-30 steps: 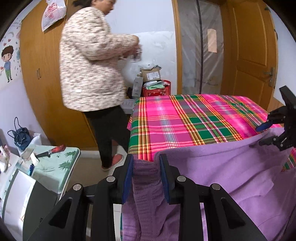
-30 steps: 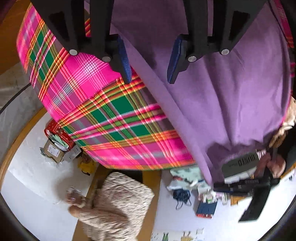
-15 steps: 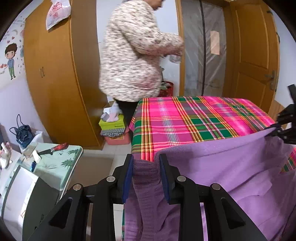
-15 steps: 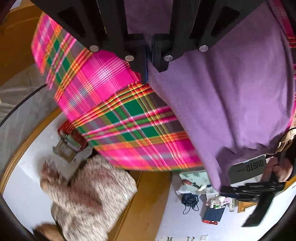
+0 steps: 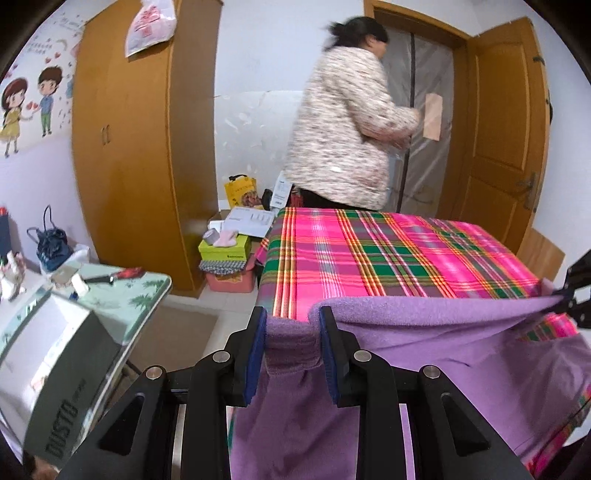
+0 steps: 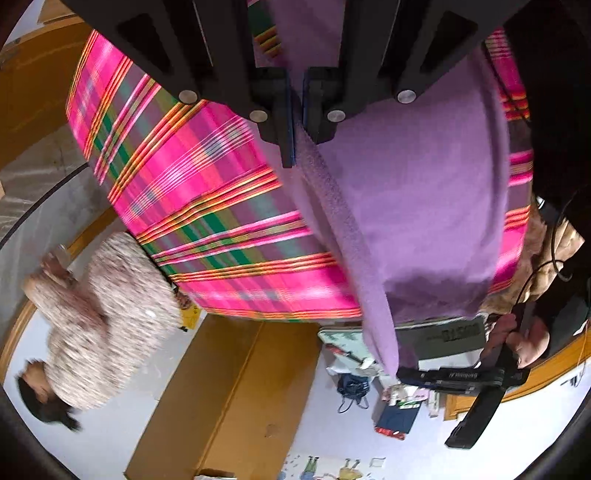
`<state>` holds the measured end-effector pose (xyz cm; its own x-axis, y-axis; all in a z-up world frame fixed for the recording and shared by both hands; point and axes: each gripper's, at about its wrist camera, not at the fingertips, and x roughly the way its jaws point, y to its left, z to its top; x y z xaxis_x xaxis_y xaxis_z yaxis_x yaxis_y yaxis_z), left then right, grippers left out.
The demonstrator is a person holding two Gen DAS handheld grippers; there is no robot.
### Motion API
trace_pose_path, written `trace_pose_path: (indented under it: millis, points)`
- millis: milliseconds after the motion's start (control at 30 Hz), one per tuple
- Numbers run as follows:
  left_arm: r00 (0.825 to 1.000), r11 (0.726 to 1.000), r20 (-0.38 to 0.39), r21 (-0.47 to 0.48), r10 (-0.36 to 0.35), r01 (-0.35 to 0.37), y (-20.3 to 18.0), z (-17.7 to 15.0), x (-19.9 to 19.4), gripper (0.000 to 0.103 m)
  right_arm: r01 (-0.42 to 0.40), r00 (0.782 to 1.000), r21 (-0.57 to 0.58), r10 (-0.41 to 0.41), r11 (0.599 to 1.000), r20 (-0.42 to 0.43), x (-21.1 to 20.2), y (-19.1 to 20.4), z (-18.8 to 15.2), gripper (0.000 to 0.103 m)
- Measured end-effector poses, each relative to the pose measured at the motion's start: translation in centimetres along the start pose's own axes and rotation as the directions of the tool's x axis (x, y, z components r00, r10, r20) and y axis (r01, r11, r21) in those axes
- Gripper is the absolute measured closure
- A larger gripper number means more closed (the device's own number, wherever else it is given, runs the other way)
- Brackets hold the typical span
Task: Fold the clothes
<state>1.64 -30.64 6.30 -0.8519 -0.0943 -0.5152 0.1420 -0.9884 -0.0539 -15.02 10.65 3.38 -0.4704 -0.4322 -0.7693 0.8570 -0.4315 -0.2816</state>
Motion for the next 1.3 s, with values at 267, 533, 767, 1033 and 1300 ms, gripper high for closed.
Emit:
trace_pose_path:
  millis: [267,533,767,1033,1300]
  points:
    - [0.997,1.0,-0.08,-0.025,0.009,-0.011,0.3,-4.8,-1.5,0.074,-0.084,0.994,0.01,0.084,0.996,-0.066,1.3,4.4,-2.6,0.099]
    - [0.986,0.999,-0.165,-0.046,0.006,-0.014,0.5,-8.6,-1.7,0.071,-0.14,0.981,0.037,0.144,0.989,-0.131,2.9,7.4,-5.3,0.098]
    - [0.981,0.994,-0.194,-0.107,0.012,-0.034,1.1,-10.3,-3.0,0.062,-0.154,0.979,0.104,0.166,0.983,-0.121,3.1,8.1,-6.5,0.085]
    - [0.98,0.944,-0.163,-0.324,-0.112,0.054,1.9,-10.9,-4.4,0.047,-0.132,0.988,0.194,0.144,0.972,-0.05,0.7,8.0,-7.6,0.078]
    - [0.963,0.894,-0.174,-0.433,-0.207,0.114,1.2,-11.0,-2.4,0.046,-0.113,0.994,0.503,0.097,0.857,0.057,-1.8,3.9,-11.0,0.078]
